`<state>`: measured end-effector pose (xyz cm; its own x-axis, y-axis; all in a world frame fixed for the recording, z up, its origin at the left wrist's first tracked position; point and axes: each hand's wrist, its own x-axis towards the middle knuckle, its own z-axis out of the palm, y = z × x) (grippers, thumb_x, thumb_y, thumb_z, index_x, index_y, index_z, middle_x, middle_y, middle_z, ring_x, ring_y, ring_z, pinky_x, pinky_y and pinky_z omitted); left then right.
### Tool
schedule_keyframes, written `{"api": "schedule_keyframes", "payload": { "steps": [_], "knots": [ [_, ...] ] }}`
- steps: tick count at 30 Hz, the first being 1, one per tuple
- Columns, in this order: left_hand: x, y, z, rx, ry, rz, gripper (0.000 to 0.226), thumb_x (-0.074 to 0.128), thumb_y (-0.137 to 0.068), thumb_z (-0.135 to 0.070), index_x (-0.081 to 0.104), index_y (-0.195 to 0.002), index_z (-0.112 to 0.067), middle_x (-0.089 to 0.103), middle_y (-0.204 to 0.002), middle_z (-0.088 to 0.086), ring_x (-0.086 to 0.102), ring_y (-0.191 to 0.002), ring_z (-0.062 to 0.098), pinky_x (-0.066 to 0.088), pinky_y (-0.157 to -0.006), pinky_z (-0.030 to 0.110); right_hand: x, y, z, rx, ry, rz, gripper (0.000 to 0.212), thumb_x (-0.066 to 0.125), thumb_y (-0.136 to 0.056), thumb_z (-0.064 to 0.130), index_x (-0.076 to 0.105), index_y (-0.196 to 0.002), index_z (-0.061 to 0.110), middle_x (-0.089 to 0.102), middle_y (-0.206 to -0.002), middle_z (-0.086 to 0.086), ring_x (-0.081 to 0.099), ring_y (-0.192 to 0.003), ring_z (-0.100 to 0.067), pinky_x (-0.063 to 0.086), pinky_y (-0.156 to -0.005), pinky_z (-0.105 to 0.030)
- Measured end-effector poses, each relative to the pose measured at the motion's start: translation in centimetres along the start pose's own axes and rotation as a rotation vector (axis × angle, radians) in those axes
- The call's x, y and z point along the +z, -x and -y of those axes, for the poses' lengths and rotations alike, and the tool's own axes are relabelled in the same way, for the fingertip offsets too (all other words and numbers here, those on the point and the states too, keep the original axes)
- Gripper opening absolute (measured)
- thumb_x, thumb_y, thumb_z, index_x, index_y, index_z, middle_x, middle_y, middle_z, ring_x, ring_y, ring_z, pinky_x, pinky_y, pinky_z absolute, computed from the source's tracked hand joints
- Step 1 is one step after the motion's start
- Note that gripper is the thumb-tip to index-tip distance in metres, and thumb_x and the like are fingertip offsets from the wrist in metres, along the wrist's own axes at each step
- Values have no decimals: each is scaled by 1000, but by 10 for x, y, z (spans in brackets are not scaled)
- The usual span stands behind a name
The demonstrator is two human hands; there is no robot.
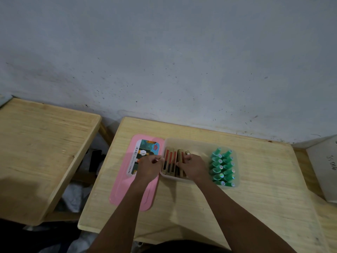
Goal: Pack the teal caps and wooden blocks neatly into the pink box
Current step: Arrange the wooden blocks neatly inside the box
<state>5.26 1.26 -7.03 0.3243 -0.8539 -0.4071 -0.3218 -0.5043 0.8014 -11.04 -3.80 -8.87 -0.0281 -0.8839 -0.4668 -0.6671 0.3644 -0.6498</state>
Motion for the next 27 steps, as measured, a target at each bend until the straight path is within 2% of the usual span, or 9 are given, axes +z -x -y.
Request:
{"api": "schedule_keyframes", "payload": {
  "steps": [2, 5, 10, 13, 16, 19, 22, 24, 27],
  "knots": [
    [0, 0, 0, 4, 3, -3, 33, 60, -91, -21, 62, -121, -8, 64, -116, 11, 61, -101, 20, 56, -89, 40, 2, 1, 1, -39, -16, 62, 30, 76, -78, 30, 72, -105, 19, 74, -103, 1, 69, -91, -14, 56, -87, -39],
    [0, 1, -1, 15, -3, -2, 33, 59, -91, -19, 61, -122, -8, 64, -115, 10, 60, -95, 17, 56, -87, 38, 2, 6, 3, -102, 54, 71, 21, 66, -84, 28, 76, -101, 22, 76, -96, 0, 69, -86, -13, 56, -81, -31],
    [1, 0, -1, 25, -11, -7, 33, 59, -91, -19, 61, -122, -8, 64, -114, 10, 60, -93, 16, 56, -87, 38, -1, 4, 4, -111, 43, 49, 23, 68, -85, 17, 75, -106, 12, 75, -102, -7, 69, -93, -18, 50, -82, -24],
    [1, 0, 0, 24, -23, -6, 33, 59, -91, -20, 61, -122, -8, 65, -115, 11, 61, -95, 18, 57, -86, 39, -6, -1, 5, -100, -19, 48, 25, 73, -82, 16, 74, -105, 7, 74, -105, -9, 68, -98, -19, 51, -91, -28],
    [1, -1, 2, 28, -27, -12, 33, 59, -91, -21, 61, -122, -8, 65, -114, 11, 62, -93, 17, 57, -83, 36, -16, -3, 4, -160, 43, 103, 23, 67, -88, 18, 74, -108, 9, 74, -107, -7, 68, -100, -18, 50, -95, -30],
    [1, -1, 2, 27, -25, -15, 34, 59, -91, -21, 61, -122, -8, 65, -114, 10, 61, -92, 16, 57, -82, 33, -30, -5, -2, -177, 97, -27, 22, 61, -91, 18, 73, -109, 14, 73, -109, -4, 67, -99, -18, 52, -91, -31],
    [1, -2, 3, 31, -19, -19, 34, 59, -91, -21, 61, -123, -8, 66, -112, 9, 60, -86, 13, 57, -81, 33, -39, -3, -6, -118, 333, -163, 29, 58, -92, 32, 64, -120, 25, 66, -117, 2, 64, -103, -19, 49, -83, -31],
    [1, -2, 4, 33, -21, -18, 34, 59, -91, -21, 61, -123, -8, 65, -108, 7, 60, -82, 9, 57, -79, 31, -39, -2, -7, -97, 504, -118, 33, 58, -90, 38, 60, -121, 27, 64, -117, 1, 63, -105, -22, 47, -78, -32],
    [2, -2, 3, 36, -33, -9, 34, 58, -92, -21, 60, -124, -8, 65, -111, 8, 59, -85, 10, 57, -81, 33, -31, -2, -7, -50, 619, -3, 32, 60, -85, 35, 59, -114, 20, 65, -112, -3, 63, -102, -25, 44, -74, -31]
  ]
}}
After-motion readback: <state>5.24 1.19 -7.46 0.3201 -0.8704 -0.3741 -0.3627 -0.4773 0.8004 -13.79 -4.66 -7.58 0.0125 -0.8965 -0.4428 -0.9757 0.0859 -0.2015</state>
